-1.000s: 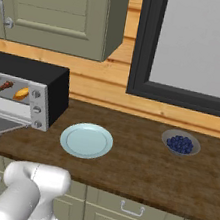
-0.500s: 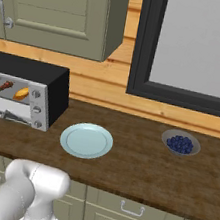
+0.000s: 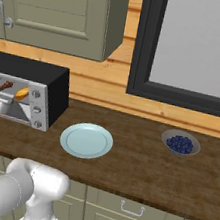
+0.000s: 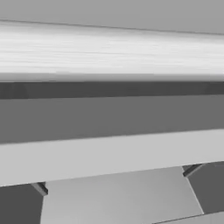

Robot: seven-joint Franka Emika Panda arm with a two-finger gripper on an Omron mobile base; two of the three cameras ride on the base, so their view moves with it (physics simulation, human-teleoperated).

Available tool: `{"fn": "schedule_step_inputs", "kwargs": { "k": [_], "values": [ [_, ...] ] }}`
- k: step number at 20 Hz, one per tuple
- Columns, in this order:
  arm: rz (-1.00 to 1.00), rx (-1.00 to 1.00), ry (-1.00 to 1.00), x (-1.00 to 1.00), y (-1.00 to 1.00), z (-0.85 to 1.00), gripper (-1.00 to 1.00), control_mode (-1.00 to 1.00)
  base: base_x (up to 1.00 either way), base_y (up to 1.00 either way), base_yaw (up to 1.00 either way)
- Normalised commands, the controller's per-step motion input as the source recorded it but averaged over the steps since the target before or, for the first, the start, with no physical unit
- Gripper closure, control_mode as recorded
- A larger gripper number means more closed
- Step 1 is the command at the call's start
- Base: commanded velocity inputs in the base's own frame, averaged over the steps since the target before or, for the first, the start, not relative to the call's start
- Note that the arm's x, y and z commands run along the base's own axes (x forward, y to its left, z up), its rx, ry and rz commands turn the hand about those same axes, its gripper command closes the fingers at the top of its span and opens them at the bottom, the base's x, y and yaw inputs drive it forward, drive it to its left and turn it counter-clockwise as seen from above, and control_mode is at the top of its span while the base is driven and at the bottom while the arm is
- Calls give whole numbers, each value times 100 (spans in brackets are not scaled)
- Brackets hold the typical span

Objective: Pick up the kebab skewer and baguette bread, and place them inside the toaster oven. Close the toaster oven door and start by setting the timer.

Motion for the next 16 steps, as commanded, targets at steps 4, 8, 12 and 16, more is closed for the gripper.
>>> {"fn": "schedule_step_inputs", "kwargs": {
  "k": [4, 8, 12, 16],
  "values": [
    [0, 0, 0, 26, -28, 2, -100, -100, 0, 0, 0],
    [0, 0, 0, 54, -24, 0, -100, -100, 0, 0, 0],
    [0, 0, -1, 79, -7, 0, -100, -100, 0, 0, 0],
    [0, 0, 0, 72, 0, 0, -100, -100, 0, 0, 0]
  ]
}}
